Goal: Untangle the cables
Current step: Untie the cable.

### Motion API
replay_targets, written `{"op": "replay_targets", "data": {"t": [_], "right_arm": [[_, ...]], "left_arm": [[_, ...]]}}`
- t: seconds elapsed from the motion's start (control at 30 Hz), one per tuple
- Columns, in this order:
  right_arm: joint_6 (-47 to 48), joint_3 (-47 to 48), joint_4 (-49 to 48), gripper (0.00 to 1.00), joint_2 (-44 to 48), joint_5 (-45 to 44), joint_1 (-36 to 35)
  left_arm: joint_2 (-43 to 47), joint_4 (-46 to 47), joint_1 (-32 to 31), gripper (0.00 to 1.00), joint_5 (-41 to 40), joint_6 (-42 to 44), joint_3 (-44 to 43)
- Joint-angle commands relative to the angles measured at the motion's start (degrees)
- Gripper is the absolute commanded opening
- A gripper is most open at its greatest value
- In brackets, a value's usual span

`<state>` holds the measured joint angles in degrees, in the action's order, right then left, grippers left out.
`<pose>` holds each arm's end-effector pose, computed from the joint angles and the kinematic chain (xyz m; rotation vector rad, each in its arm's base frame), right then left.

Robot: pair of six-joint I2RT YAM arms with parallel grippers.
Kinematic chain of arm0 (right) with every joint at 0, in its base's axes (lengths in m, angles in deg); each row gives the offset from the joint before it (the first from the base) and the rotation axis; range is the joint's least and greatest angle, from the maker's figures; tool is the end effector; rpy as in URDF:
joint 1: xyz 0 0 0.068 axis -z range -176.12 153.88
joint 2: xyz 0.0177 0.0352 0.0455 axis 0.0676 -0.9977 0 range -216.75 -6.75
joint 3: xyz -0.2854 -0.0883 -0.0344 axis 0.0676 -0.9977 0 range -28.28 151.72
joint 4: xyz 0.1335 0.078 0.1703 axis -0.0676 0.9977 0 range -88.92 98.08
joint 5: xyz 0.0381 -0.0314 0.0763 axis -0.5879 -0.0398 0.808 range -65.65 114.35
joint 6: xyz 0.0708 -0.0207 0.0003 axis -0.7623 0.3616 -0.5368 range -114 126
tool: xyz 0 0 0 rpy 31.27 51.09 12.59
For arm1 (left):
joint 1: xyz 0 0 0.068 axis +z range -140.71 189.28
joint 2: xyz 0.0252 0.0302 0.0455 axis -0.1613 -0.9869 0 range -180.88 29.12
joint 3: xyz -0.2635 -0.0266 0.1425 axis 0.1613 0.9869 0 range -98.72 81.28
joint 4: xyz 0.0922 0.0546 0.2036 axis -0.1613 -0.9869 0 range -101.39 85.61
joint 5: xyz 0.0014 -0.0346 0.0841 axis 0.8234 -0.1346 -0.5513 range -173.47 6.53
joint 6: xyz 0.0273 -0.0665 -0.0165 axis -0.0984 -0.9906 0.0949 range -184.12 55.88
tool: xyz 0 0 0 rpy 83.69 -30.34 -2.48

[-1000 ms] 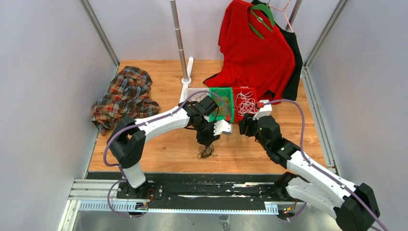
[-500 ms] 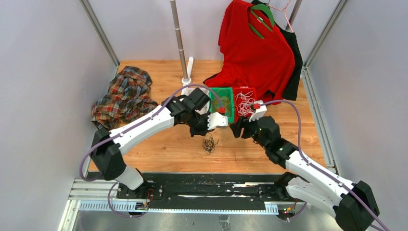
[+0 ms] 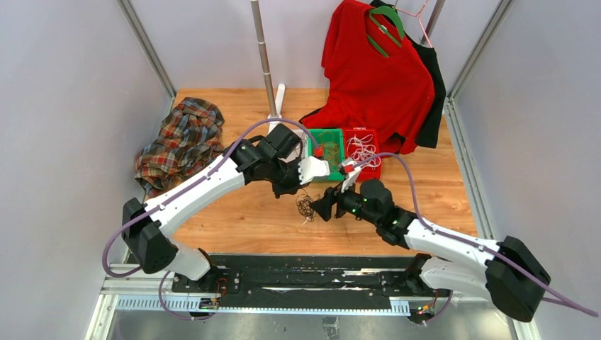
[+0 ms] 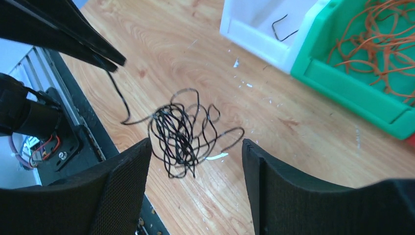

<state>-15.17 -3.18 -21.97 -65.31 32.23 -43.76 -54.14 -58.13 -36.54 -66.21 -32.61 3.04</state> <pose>0.1348 0.1603 0.2724 -0.5286 1.7826 0.9790 0.1752 -0.2066 0.3320 1.7090 1.9594 -0.4817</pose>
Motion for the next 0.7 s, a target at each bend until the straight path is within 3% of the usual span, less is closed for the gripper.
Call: {"op": "replay_targets", "data": {"t": [0.0,0.3,0.67], "right_arm": [[0.09,1.2,-5.24,0.68,-4.92,0.67,-2.05],[-1.09,5.94,-11.87,0.65,-15.88,1.57,-3.03],[-5.93,4.62,-20.88,0.65,-19.85,1.86,-4.59]], "left_arm": [[2.67,-1.68,0.29,0.01,-0.36,-1.11,-2.74],[3.48,-1.81,0.3,0.0,1.11,-1.95,-3.46],[3.47,-1.73,0.38,0.01,1.28,-2.67,-4.46]]}}
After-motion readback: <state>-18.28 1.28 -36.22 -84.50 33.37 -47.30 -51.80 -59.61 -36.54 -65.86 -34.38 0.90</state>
